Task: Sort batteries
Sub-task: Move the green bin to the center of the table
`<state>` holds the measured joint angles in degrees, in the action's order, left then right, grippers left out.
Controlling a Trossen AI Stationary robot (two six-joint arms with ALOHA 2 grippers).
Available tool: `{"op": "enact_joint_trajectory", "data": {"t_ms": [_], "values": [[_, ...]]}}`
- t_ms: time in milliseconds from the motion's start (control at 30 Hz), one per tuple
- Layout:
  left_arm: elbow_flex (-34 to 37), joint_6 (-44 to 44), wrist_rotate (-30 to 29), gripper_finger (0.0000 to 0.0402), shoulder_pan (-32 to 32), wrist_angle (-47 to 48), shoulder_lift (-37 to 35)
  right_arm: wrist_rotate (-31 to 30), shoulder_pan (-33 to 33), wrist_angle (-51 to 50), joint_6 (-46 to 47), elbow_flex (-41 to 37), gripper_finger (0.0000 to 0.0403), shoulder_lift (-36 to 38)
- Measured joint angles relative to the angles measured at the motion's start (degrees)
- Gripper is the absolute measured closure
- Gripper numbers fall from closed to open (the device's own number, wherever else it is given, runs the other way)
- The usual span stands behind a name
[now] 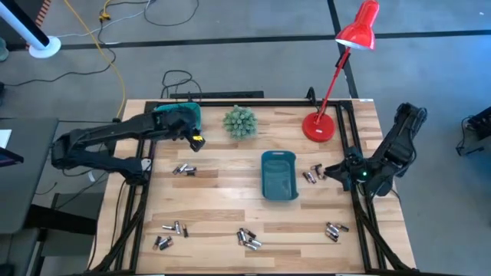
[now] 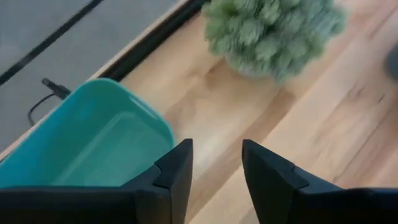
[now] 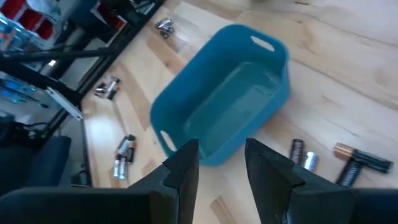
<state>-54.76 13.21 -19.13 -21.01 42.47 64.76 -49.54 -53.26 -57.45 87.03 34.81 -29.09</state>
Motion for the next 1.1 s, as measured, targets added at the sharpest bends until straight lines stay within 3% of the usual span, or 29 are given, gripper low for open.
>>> {"op": "enact_joint_trajectory", "data": {"t_ms": [100, 200, 500, 567, 833, 1100], "values": [[0.02, -3.08, 4.34, 0.0237, -3.8, 0.76, 2.98, -0.1, 1.41, 1.54, -0.07, 0.0, 0.0255, -0.46], [0.02, -7.71, 3.96, 0.0217, -7.36, 0.97, 5.39, -0.13, 3.02, 1.5, -0.07, 0.0, 0.0255, -0.62], [-4.44, -20.45, -8.4, 0.0224, -13.15, 1.59, 6.55, -0.13, 8.58, 1.41, -0.07, 0.0, 0.0255, -0.56], [-6.51, -23.32, -6.31, 0.023, -15.87, 1.6, 6.62, -0.13, 10.2, 1.42, -0.05, 0.0, 0.0255, -0.58], [-16.09, -29.99, 14.72, 0.0235, -31.71, 11.7, 15.62, -0.13, 16.73, 1.5, -0.03, 0.0, 0.0255, -0.56], [-26.36, -33.1, 15.74, 0.0236, -37.25, 18.47, 31.53, -0.1, 20.16, 2.6, -0.06, 0.0, 0.0255, -0.56]]}}
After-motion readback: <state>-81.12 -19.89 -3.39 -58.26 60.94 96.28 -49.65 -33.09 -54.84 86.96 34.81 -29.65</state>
